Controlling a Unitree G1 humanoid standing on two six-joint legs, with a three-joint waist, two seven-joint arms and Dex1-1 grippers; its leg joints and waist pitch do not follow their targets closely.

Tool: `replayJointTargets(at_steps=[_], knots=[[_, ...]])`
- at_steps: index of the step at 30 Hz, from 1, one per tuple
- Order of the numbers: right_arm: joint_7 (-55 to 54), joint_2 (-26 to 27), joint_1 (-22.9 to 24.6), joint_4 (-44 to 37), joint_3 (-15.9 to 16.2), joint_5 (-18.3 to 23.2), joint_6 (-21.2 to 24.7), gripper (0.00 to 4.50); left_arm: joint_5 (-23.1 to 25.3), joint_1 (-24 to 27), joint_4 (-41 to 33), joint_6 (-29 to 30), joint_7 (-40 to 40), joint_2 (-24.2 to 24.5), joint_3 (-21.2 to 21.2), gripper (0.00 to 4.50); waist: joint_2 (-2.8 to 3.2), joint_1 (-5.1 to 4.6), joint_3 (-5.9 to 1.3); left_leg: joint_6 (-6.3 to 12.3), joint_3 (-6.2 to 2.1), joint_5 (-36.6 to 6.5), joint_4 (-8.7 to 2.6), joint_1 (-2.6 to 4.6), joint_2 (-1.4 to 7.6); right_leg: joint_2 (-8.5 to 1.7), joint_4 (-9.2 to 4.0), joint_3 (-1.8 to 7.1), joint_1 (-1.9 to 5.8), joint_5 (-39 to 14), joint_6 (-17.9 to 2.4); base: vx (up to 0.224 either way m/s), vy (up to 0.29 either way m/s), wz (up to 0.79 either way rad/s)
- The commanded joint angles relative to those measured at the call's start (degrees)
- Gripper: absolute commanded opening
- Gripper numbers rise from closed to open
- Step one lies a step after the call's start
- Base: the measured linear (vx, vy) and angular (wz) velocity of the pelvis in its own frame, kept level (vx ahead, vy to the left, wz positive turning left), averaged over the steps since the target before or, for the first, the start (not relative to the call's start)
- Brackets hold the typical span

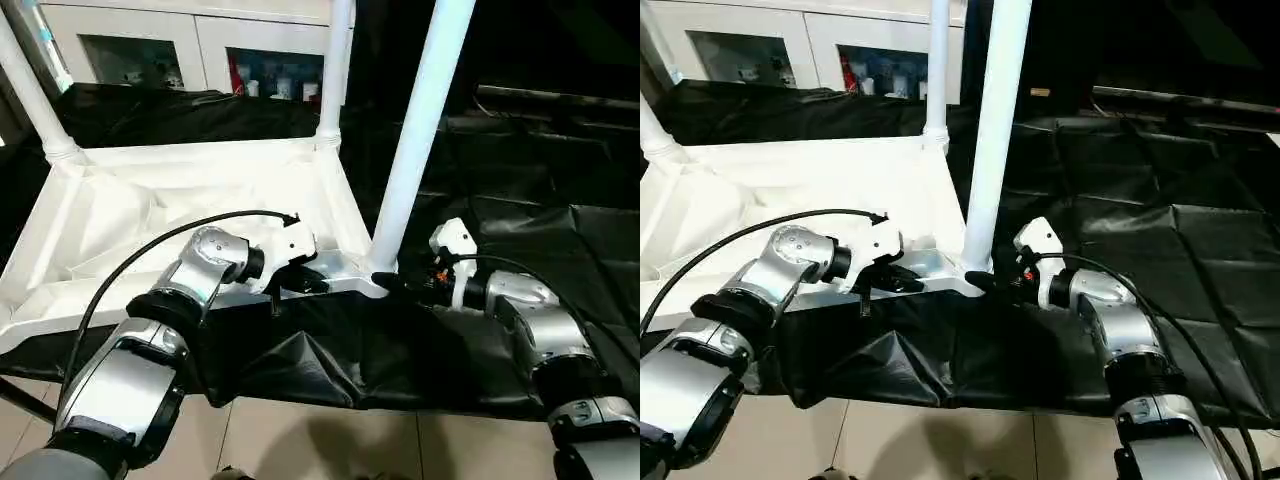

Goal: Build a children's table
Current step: Rotate leg to tighten

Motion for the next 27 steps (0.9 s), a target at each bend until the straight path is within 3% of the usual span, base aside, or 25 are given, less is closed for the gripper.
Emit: replayJointTargets(at_steps=[1, 3, 7, 9, 10, 11, 12, 13, 15, 17, 18, 20, 22, 23, 27], knots=[[-1.23, 1.87, 1.46, -1.44, 1.77, -0.57, 0.81, 2.64, 1.34, 1.30, 1.28, 1.00, 2.75, -1.41, -1.03, 0.00, -0.43, 0.41, -2.97, 4.52, 0.22, -11.16, -3.14, -0.16, 1.13, -3.45, -4.62, 2.32, 3.06, -12.02, -12.56, 0.000, 0.000, 0.00], [-10.83, 5.35, 1.91, 0.30, 0.80, -2.33, 2.14, 2.64, 1.80, 0.11, 2.74, 3.15, 9.93, -3.93, -0.15, 0.00, -0.53, 0.18, -2.61, 3.61, 0.17, -12.86, -3.45, 0.02, 1.10, -3.45, -5.03, 2.34, 2.70, -15.49, -11.61, 0.000, 0.000, 0.00], [-17.54, 8.01, 1.48, 2.01, -0.61, -2.75, 2.96, 2.63, 1.82, -0.78, 3.56, 4.92, 14.01, -6.16, 0.34, 0.00, -0.55, 0.03, -2.39, 2.26, -0.02, -15.88, -3.60, 0.34, 0.96, -3.58, -5.91, 2.37, 2.27, -24.30, -8.94, 0.000, 0.000, 0.00], [-28.63, 12.76, -0.53, 5.35, -4.42, -1.39, 4.83, 2.63, 1.64, -2.09, 4.66, 7.20, 20.31, -10.40, 1.05, 0.00, -0.39, -0.21, -2.39, 1.44, -0.25, -17.61, -3.79, 0.43, 0.88, -3.57, -6.25, 2.27, 2.04, -27.38, -7.66, 0.000, 0.000, 0.00], [-33.27, 14.99, -2.13, 7.16, -6.09, -0.52, 4.98, 2.63, 1.70, -2.52, 4.98, 8.32, 23.00, -12.86, 1.04, 0.00, -0.03, -0.38, -2.36, 0.84, -0.44, -17.89, -3.97, 0.35, 0.84, -3.51, -6.25, 2.20, 2.00, -28.05, -7.21, 0.000, 0.000, 0.00], [-34.90, 15.84, -2.80, 7.83, -6.65, -0.21, 4.92, 2.63, 1.75, -2.66, 5.06, 8.73, 23.96, -13.84, 0.98, 0.00, -0.11, -0.56, -2.43, 0.50, -0.44, -18.20, -3.98, 0.36, 0.93, -3.54, -6.29, 2.21, 1.95, -28.03, -7.13, 0.000, 0.000, 0.00], [-38.02, 17.39, -4.24, 8.95, -7.45, -0.02, 4.52, 2.63, 1.92, -2.83, 5.11, 9.45, 25.84, -15.69, 0.85, 0.00, 0.28, -0.60, -2.54, 0.25, -0.52, -18.49, -3.94, 0.62, 0.91, -3.61, -6.34, 2.21, 1.83, -27.14, -7.42, 0.000, 0.000, 0.00], [-38.02, 17.39, -4.24, 8.95, -7.45, -0.02, 4.52, 2.63, 1.92, -2.83, 5.11, 9.45, 25.84, -15.69, 0.85, 0.00, 0.15, -0.64, -2.61, 0.33, -0.42, -18.32, -3.93, 0.70, 0.93, -3.52, -6.41, 2.23, 1.82, -25.95, -7.69, 0.000, 0.000, 0.00], [-40.50, 18.27, -5.47, 9.75, -7.56, -0.68, 4.15, 2.62, 2.14, -2.92, 5.15, 9.78, 27.11, -16.80, 0.77, 0.00, 0.10, -0.52, -2.73, 1.52, -0.25, -16.66, -3.92, 0.22, 0.79, -3.32, -6.07, 2.28, 2.22, -20.85, -8.58, 0.000, 0.000, 0.00], [-41.18, 18.33, -6.16, 10.27, -6.87, -1.90, 3.34, 2.62, 2.47, -2.94, 5.13, 9.59, 27.37, -17.08, 0.58, 0.00, 0.07, -0.53, -2.74, 2.05, -0.13, -16.87, -3.84, 0.24, 0.68, -3.33, -6.14, 2.26, 2.18, -20.86, -8.79, 0.000, 0.000, 0.00], [-39.90, 18.41, -6.46, 10.22, -7.38, -1.65, 2.21, 3.32, 2.73, -2.94, 5.15, 9.15, 27.12, -16.78, 0.49, 0.00, 0.05, -0.46, -2.80, 2.21, -0.11, -16.36, -3.82, 0.11, 0.68, -3.34, -6.14, 2.28, 2.30, -20.46, -8.64, 0.000, 0.000, 0.00], [-38.98, 18.40, -6.41, 9.91, -8.21, -0.85, 1.87, 3.34, 2.79, -2.95, 5.19, 8.87, 26.96, -16.36, 0.52, 0.00, 0.03, -0.36, -2.84, 2.52, -0.07, -16.05, -3.81, 0.12, 0.70, -3.34, -6.08, 2.28, 2.32, -19.74, -8.81, 0.000, 0.000, 0.00], [-37.20, 17.27, -6.28, 9.75, -8.10, -1.39, 0.65, 3.59, 3.05, -2.88, 5.15, 7.99, 26.13, -15.19, 0.57, 0.00, 0.08, -0.18, -2.84, 2.86, 0.00, -15.51, -3.79, 0.18, 0.79, -3.38, -6.05, 2.31, 2.30, -18.43, -9.32, 0.000, 0.000, 0.00], [-36.37, 16.46, -6.06, 9.51, -7.51, -1.97, 0.19, 3.59, 3.08, -2.81, 5.05, 7.85, 25.79, -14.65, 0.59, 0.00, -0.27, -0.17, -2.90, 2.99, 0.04, -15.28, -3.75, 0.16, 0.80, -3.34, -5.95, 2.30, 2.38, -17.93, -9.46, 0.000, 0.000, 0.00], [-28.22, 11.27, -4.04, 6.38, -5.40, -2.42, 0.40, 3.72, 2.88, -2.31, 4.69, 6.30, 22.39, -11.63, 0.51, 0.00, -0.13, 0.06, -2.89, 3.91, 0.12, -13.92, -3.63, -0.09, 0.79, -3.44, -5.73, 2.27, 2.68, -16.35, -9.91, 0.000, 0.000, 0.00]])
